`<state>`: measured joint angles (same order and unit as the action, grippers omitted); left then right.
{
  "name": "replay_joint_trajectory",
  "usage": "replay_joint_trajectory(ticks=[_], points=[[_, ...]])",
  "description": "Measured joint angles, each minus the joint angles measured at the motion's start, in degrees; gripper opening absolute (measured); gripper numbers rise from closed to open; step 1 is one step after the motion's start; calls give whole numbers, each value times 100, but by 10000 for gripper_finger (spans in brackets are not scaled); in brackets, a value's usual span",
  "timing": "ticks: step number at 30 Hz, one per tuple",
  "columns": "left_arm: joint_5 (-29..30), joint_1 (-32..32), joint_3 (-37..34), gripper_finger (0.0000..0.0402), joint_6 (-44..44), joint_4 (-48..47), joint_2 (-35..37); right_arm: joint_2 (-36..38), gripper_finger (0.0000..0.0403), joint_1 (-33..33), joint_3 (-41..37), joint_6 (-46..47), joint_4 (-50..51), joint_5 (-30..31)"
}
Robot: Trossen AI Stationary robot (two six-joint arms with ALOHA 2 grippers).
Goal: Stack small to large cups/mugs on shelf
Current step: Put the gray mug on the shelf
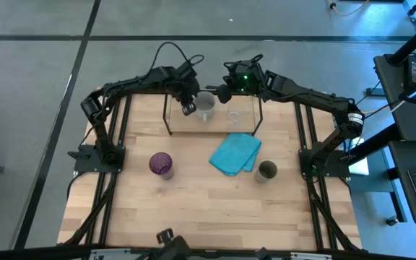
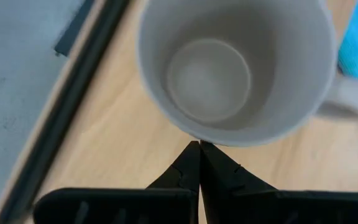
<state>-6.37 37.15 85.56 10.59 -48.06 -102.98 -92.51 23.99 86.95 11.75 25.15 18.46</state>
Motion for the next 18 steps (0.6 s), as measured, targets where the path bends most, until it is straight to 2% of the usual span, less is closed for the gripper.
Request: replay_joint_trajectory(ticks=[18], points=[[104, 249, -2, 0, 50, 831, -496, 0, 17, 0, 1, 22, 4, 2]])
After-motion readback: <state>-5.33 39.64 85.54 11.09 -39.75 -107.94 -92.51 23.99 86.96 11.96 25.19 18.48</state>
